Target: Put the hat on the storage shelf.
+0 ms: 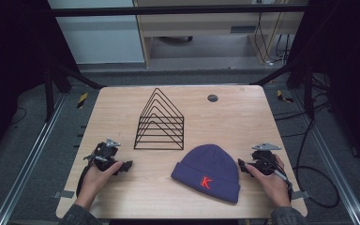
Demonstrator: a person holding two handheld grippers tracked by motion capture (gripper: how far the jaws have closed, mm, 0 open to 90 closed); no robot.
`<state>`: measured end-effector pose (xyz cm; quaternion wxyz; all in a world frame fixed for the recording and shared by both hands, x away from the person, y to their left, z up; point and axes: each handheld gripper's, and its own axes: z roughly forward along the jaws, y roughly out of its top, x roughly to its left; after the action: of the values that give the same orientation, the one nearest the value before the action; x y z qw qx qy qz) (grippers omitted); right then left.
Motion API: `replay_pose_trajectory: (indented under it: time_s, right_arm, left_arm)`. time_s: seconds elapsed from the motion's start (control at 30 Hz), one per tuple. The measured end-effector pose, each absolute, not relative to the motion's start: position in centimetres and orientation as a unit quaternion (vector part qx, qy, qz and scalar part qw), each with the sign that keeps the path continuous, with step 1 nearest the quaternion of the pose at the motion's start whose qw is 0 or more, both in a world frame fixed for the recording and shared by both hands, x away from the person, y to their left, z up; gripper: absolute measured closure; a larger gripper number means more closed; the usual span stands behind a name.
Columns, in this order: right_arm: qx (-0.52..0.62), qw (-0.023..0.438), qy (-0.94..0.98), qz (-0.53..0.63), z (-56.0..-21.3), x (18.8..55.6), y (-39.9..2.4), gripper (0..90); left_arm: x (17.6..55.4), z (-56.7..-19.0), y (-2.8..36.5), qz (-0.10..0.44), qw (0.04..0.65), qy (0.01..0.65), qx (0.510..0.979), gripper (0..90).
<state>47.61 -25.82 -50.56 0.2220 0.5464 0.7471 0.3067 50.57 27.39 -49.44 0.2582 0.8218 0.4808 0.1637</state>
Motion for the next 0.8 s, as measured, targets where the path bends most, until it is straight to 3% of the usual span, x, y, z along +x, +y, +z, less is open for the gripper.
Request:
replay_pose_trajectory:
  time_s: [0.47,0.8]
  right_arm:
    - [0.561,0.211,0.746,0.29,-50.2,47.8,-25.8,15.1]
    - [0.538,0.212,0.748,0.326,-47.6,47.9,-24.2,16.8]
  left_arm:
    - [50.5,-49.5,27.2,0.161,0.258,0.481,0.822,0.0]
    - [50.4,-49.6,27.3,0.159,0.262,0.478,0.823,0.0]
